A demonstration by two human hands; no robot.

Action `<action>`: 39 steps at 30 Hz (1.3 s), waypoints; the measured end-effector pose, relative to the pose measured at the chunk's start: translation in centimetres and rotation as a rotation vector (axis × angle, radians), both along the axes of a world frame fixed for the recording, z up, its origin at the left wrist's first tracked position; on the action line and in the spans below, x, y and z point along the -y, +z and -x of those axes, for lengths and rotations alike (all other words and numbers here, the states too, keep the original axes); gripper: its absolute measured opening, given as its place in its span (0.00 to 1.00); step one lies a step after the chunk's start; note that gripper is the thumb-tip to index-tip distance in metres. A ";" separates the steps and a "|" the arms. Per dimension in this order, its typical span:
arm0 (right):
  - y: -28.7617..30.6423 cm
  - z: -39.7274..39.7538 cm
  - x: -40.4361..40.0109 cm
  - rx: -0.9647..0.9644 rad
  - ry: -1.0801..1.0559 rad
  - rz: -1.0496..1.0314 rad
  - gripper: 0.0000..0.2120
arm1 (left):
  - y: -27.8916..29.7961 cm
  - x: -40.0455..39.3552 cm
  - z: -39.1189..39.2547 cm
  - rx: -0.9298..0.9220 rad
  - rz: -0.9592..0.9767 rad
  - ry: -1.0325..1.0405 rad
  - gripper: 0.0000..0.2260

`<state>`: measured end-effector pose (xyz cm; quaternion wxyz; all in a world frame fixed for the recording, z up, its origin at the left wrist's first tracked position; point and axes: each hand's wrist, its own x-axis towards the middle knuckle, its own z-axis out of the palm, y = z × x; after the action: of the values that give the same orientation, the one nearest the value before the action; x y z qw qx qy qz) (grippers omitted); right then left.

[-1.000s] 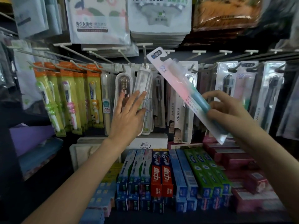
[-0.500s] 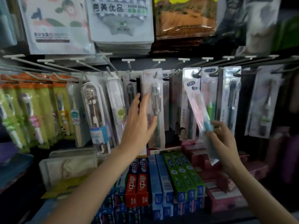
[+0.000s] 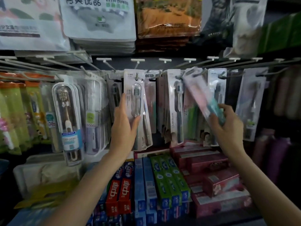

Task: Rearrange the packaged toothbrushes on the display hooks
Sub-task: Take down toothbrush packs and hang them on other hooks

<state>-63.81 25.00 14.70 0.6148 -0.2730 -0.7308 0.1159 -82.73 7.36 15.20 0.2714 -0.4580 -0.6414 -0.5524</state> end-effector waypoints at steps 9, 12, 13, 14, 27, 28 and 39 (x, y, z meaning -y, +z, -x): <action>-2.1 2.0 1.6 -0.001 0.103 0.174 0.18 | -1.8 1.0 0.6 0.016 0.042 -0.053 0.33; -3.1 2.2 2.6 0.001 -0.007 0.040 0.22 | -4.1 2.0 0.5 0.038 0.105 -0.062 0.32; -3.1 2.4 2.7 0.022 -0.031 0.020 0.24 | -4.7 2.2 0.7 0.047 0.103 -0.067 0.32; -2.9 2.6 2.7 0.039 -0.026 0.037 0.25 | -5.1 2.4 0.8 0.059 0.095 -0.073 0.32; -2.0 8.9 11.0 0.258 0.447 0.010 0.29 | -6.1 4.7 1.0 -0.066 0.276 -0.135 0.31; -2.1 9.7 11.1 0.246 0.466 0.069 0.29 | -6.1 5.3 1.2 -0.114 0.299 -0.105 0.30; -1.1 8.3 11.2 0.041 0.532 0.147 0.20 | -3.6 9.1 4.5 -0.302 0.312 0.323 0.24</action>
<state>-72.13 13.76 13.61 0.5263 -0.1175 -0.7787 0.3207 -87.18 -1.74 11.64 0.3748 -0.4633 -0.7357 -0.3218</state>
